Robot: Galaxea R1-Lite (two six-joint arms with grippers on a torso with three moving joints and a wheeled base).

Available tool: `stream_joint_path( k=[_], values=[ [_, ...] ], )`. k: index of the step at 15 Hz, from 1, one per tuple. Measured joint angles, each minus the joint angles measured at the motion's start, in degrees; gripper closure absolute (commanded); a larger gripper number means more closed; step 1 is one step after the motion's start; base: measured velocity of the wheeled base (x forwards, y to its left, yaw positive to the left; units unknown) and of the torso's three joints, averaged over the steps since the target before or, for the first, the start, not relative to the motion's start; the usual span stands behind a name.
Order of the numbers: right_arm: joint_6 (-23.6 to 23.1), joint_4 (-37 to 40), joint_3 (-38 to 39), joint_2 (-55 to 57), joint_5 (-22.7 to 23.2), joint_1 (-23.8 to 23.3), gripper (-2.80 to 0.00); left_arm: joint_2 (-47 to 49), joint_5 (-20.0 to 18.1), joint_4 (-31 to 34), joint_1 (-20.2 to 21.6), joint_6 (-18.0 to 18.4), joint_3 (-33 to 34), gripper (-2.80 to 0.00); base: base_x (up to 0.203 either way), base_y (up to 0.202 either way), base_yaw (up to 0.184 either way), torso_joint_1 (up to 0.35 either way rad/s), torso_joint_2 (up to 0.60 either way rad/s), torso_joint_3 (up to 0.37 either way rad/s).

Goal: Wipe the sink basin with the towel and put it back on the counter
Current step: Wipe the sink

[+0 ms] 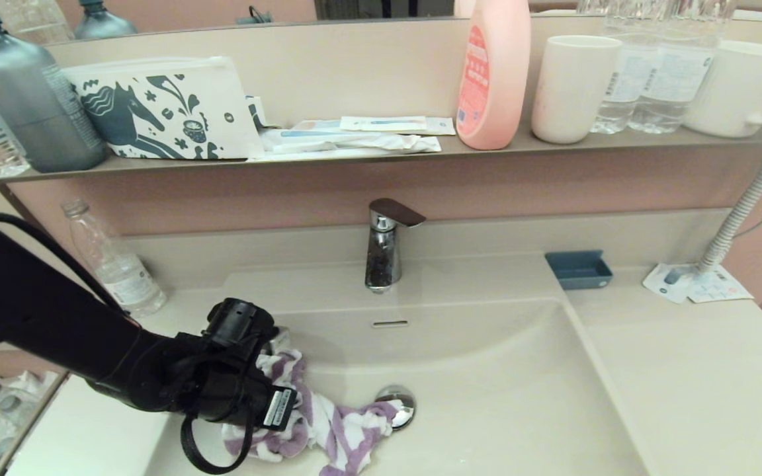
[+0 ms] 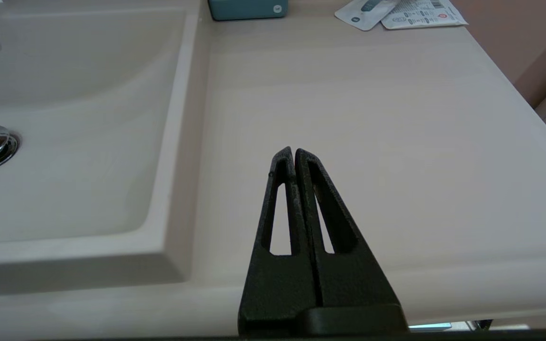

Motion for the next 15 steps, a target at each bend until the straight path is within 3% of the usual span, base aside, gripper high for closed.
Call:
stream_joint_path(
  k=[2, 6, 10, 13, 15],
  values=[
    [0.0, 0.01, 0.0, 0.0, 0.02, 0.0, 0.0, 1.76, -0.27, -4.43, 0.05, 0.07, -0.47, 0.0, 0.0, 0.0, 0.0, 0.0, 0.0, 0.0],
    [0.0, -0.02, 0.0, 0.0, 0.01, 0.0, 0.0, 3.12, -2.05, -4.56, -0.82, -1.31, -2.87, 0.0, 0.0, 0.0, 0.0, 0.0, 0.0, 0.0],
    [0.01, 0.01, 0.0, 0.0, 0.0, 0.0, 0.0, 4.67, -2.85, -5.08, -6.07, -11.28, -5.85, 0.0, 0.0, 0.0, 0.0, 0.0, 0.0, 0.0],
    [0.0, -0.02, 0.0, 0.0, 0.0, 0.0, 0.0, 6.17, -0.26, -6.9, -10.85, -18.78, -8.08, 0.0, 0.0, 0.0, 0.0, 0.0, 0.0, 0.0],
    [0.0, -0.02, 0.0, 0.0, 0.0, 0.0, 0.0, 7.91, 1.84, -9.83, -12.49, -20.06, -8.91, 0.0, 0.0, 0.0, 0.0, 0.0, 0.0, 0.0]
  ],
)
